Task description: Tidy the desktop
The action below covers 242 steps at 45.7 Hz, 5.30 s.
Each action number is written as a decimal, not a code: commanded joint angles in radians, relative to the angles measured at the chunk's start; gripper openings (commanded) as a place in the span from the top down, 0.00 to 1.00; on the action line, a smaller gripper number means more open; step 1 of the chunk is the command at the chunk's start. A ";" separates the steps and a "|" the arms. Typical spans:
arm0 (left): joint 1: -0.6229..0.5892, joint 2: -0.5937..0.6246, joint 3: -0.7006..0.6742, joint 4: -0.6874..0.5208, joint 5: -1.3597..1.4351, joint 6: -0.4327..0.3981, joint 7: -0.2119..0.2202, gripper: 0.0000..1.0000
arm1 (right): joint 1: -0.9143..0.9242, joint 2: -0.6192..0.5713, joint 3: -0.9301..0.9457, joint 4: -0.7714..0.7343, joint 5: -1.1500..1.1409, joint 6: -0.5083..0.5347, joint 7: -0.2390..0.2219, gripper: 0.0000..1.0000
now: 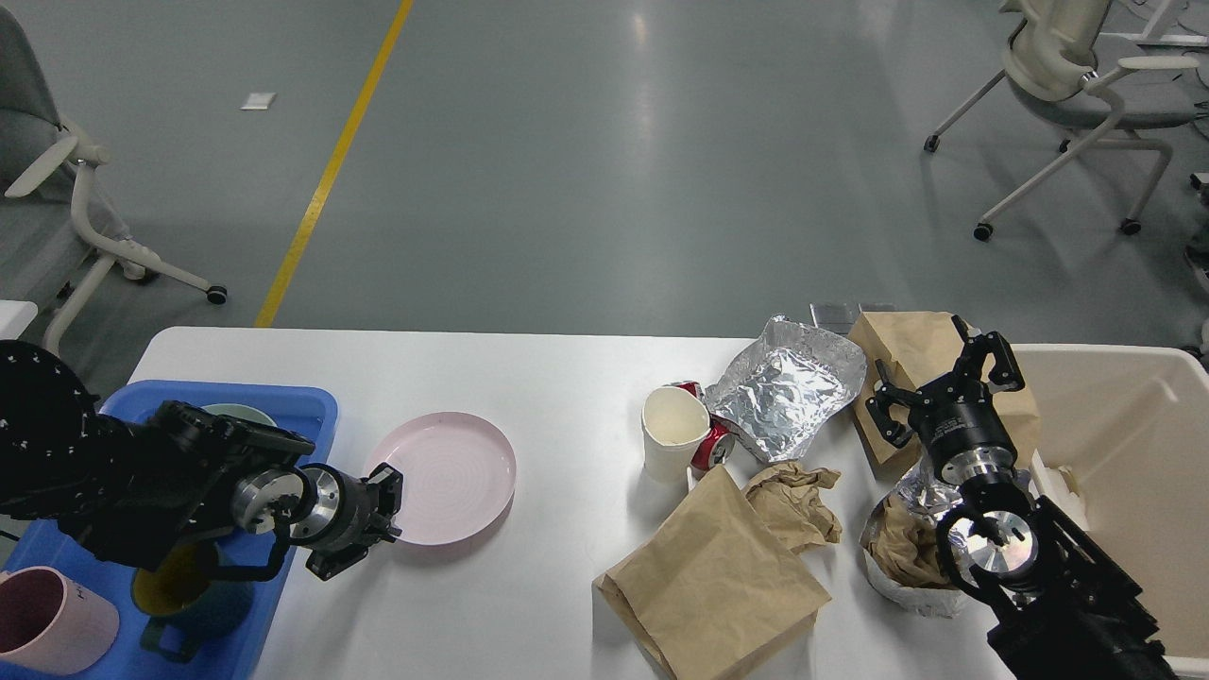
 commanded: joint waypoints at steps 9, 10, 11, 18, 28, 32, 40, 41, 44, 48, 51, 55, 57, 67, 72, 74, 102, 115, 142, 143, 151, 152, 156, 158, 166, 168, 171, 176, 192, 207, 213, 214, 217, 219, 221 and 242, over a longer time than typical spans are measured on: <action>-0.174 0.066 0.052 -0.144 0.002 -0.023 -0.001 1.00 | 0.000 0.000 0.000 0.000 0.000 0.000 0.001 0.00; -0.202 0.072 0.061 -0.164 0.002 -0.023 -0.004 1.00 | 0.000 0.000 0.000 0.000 0.000 0.000 0.001 0.00; -0.228 0.077 0.072 -0.187 0.002 -0.025 -0.006 1.00 | 0.000 0.000 0.000 0.000 0.000 0.000 0.001 0.00; -0.452 0.117 0.141 -0.369 0.003 -0.029 -0.015 1.00 | 0.000 0.000 0.000 0.000 0.000 0.000 0.000 0.00; -0.781 0.129 0.273 -0.596 -0.006 -0.034 -0.032 1.00 | 0.000 0.000 0.000 0.000 0.000 0.000 0.000 0.00; -0.889 0.138 0.319 -0.655 -0.006 -0.065 -0.061 1.00 | 0.000 0.000 0.000 0.000 0.000 0.000 0.001 0.00; -0.897 0.229 0.371 -0.606 -0.005 -0.157 -0.036 1.00 | 0.000 0.000 0.000 0.000 0.000 0.000 0.000 0.00; -0.891 0.233 0.380 -0.587 -0.003 -0.164 -0.021 1.00 | 0.000 0.000 0.000 0.002 0.000 0.000 0.000 0.00; -0.830 0.247 0.412 -0.499 -0.001 -0.181 0.040 1.00 | 0.000 0.000 0.000 0.000 0.000 0.000 0.000 0.00; -0.705 0.261 0.420 -0.333 -0.001 -0.193 0.094 1.00 | 0.000 0.000 0.000 0.000 0.000 0.000 0.000 0.00; -0.619 0.287 0.419 -0.233 0.003 -0.213 0.117 1.00 | 0.000 0.000 0.000 0.002 0.000 0.000 0.000 0.00; -0.511 0.325 0.412 -0.100 0.003 -0.256 0.119 1.00 | 0.000 0.000 0.000 0.002 0.000 0.000 0.001 0.00; -0.460 0.339 0.408 -0.032 0.002 -0.282 0.111 1.00 | 0.000 0.000 0.000 0.002 0.000 0.000 0.000 0.00; -0.133 0.374 0.215 0.219 0.025 -0.321 0.129 1.00 | 0.000 0.000 0.000 0.002 0.000 0.000 0.000 0.00; -0.020 0.376 0.133 0.290 0.069 -0.319 0.143 1.00 | 0.000 0.000 0.000 0.002 0.000 0.000 0.001 0.00; 0.025 0.374 0.104 0.310 0.086 -0.316 0.142 1.00 | 0.000 0.000 0.000 0.002 0.000 0.000 0.000 0.00; 0.085 0.373 0.077 0.332 0.104 -0.287 0.137 1.00 | 0.000 0.000 0.000 0.002 0.000 0.000 0.000 0.00; 0.093 0.374 0.077 0.342 0.112 -0.284 0.131 0.93 | 0.000 0.000 0.000 0.002 0.000 0.000 0.000 0.00; 0.064 0.411 0.000 0.358 0.141 -0.192 0.148 0.05 | 0.000 0.000 0.000 0.002 0.000 0.000 0.001 0.00; 0.051 0.428 -0.027 0.358 0.141 -0.194 0.148 0.05 | 0.000 0.000 0.000 0.002 0.000 0.000 0.000 0.00; 0.056 0.502 -0.507 0.353 0.143 -0.197 0.129 0.04 | 0.000 0.000 0.000 0.002 0.000 0.000 0.000 0.00; 0.089 0.502 -0.585 0.355 0.143 -0.197 0.129 0.04 | 0.000 0.000 0.000 0.002 0.000 0.000 0.000 0.00; 0.217 0.494 -0.921 0.356 0.144 -0.195 0.129 0.04 | 0.000 0.000 0.000 0.002 0.000 0.000 0.000 0.00; 0.270 0.485 -1.096 0.355 0.146 -0.197 0.129 0.04 | 0.000 0.000 0.000 0.002 0.000 0.000 0.000 0.00; 0.507 0.344 -1.685 0.358 0.170 -0.197 0.108 0.04 | 0.000 0.000 0.000 0.002 0.000 0.000 0.000 0.00; 0.574 0.289 -1.870 0.358 0.172 -0.197 0.065 0.04 | 0.000 0.000 0.000 0.002 0.000 0.000 0.000 0.00; 0.619 0.200 -2.009 0.356 0.202 -0.197 -0.037 0.04 | 0.000 0.000 0.000 0.002 0.000 0.000 0.000 0.00; 0.720 0.131 -2.069 0.274 0.319 -0.307 -0.238 0.04 | 0.000 0.000 0.000 0.002 0.000 0.000 0.000 0.00; 0.901 0.026 -2.316 0.178 0.450 -0.358 -0.326 0.04 | 0.000 0.000 0.000 0.002 0.000 0.000 0.000 0.00; 0.904 0.020 -2.303 0.184 0.448 -0.376 -0.335 0.04 | 0.000 0.000 0.000 0.002 0.000 0.000 0.001 0.00; 0.910 0.020 -2.310 0.186 0.450 -0.378 -0.340 0.04 | 0.000 0.000 0.000 0.002 0.000 0.000 0.000 0.00; 0.915 0.020 -2.310 0.186 0.450 -0.379 -0.341 0.04 | 0.000 0.000 0.000 0.002 0.000 0.000 0.000 0.00; 0.926 0.028 -2.312 0.186 0.450 -0.378 -0.337 0.04 | 0.000 0.000 0.000 0.002 0.000 0.000 0.000 0.00; 0.919 0.034 -2.306 0.186 0.451 -0.376 -0.334 0.04 | 0.000 0.000 0.000 0.002 0.000 0.000 0.001 0.00; 0.913 0.034 -2.309 0.186 0.456 -0.376 -0.338 0.04 | 0.000 0.000 0.000 0.002 0.000 0.000 0.000 0.00; 0.926 -0.020 -2.295 0.238 0.468 -0.379 -0.337 0.04 | 0.000 0.000 0.000 0.002 0.000 0.000 0.000 0.00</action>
